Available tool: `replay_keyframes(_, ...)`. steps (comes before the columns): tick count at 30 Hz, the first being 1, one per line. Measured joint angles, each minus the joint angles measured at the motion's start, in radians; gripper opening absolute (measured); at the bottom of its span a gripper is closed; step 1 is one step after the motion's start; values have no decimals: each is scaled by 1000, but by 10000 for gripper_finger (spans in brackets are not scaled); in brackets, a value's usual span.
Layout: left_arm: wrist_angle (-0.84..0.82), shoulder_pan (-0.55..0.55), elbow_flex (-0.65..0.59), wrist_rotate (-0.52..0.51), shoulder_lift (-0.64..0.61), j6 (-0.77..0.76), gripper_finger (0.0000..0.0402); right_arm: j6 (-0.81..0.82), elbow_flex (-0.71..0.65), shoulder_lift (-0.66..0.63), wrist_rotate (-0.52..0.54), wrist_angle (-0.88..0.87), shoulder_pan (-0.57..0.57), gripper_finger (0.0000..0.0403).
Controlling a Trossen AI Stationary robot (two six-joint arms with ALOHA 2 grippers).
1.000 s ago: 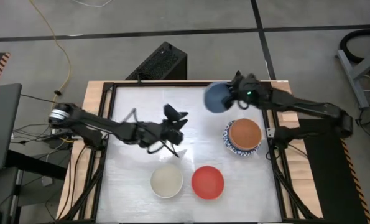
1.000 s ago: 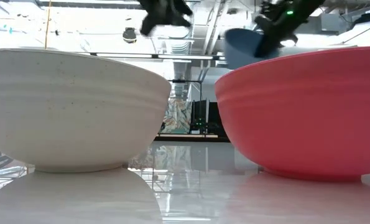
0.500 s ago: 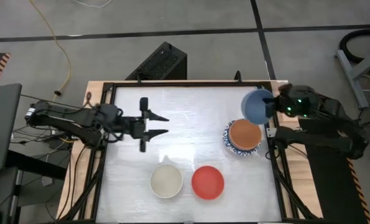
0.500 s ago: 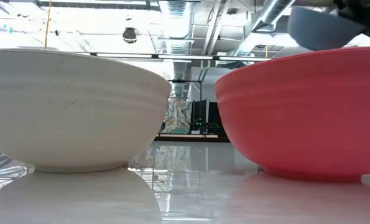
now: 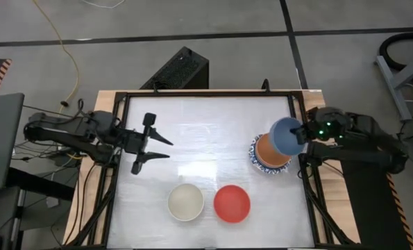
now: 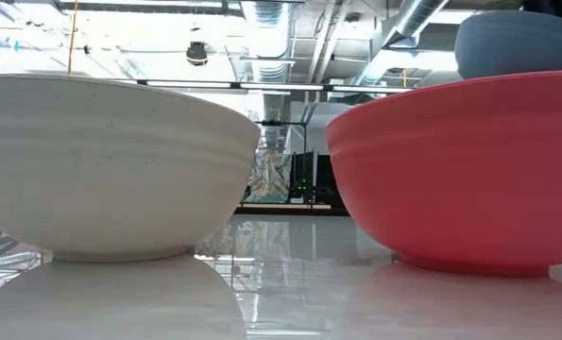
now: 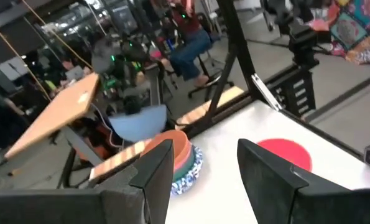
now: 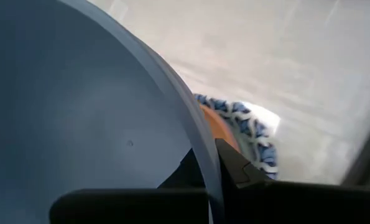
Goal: Nest bowls inside each other
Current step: Stack the blue bowl on top of the brown bowl
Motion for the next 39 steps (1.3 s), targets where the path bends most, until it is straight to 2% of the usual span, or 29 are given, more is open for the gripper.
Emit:
replay_keyframes(11,-56,-22,0,3,-94,-70,168,41,-86,43,-21,60,57,13)
replay_keyframes(21,-196,-22,0,2,-95,-89,168,84,-86,143,-21,50,89,13)
replay_keyframes(30,-232,-22,0,6,-97,-117,168,88,-86,252,-20,-4,88,14)
replay_keyframes(39,-267,-22,-8,6,-97,-130,168,79,-86,295,-20,11,88,58)
